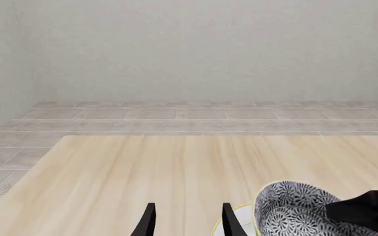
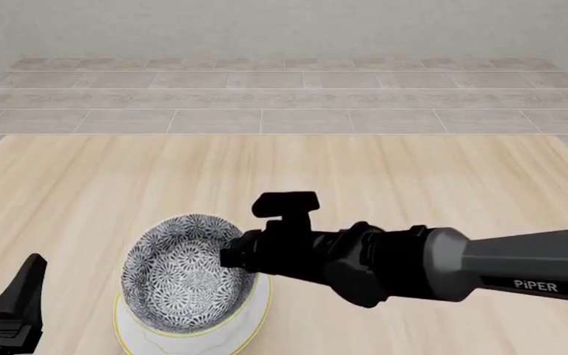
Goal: Put the bowl on the plate.
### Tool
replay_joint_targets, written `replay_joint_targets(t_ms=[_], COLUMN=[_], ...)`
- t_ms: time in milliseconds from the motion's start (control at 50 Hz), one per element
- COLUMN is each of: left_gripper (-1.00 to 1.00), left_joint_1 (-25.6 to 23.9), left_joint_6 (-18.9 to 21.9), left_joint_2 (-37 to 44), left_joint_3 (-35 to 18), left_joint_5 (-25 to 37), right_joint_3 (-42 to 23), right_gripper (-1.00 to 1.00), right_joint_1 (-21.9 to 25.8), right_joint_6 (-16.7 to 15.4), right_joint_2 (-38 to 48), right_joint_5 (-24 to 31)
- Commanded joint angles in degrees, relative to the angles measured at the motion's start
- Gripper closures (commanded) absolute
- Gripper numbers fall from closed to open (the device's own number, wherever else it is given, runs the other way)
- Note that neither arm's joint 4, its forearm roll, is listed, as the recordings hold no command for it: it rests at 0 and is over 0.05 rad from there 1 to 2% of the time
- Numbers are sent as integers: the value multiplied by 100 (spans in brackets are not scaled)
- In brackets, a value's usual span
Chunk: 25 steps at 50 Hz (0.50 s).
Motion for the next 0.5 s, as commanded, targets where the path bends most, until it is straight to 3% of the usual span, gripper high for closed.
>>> replay_joint_targets(t_ms=[20, 500], left_gripper=[-100, -100], left_joint_1=[0, 0], left_joint_6=[0, 0], left_joint_2=[0, 0], left_joint_3=[0, 0], left_joint_5=[0, 0], right_joint_3=[5, 27], right_gripper=[100, 100], right_joint_1=[24, 17], right_joint_6=[82, 120], right_joint_2=[71, 133], right_joint_5=[-99, -159])
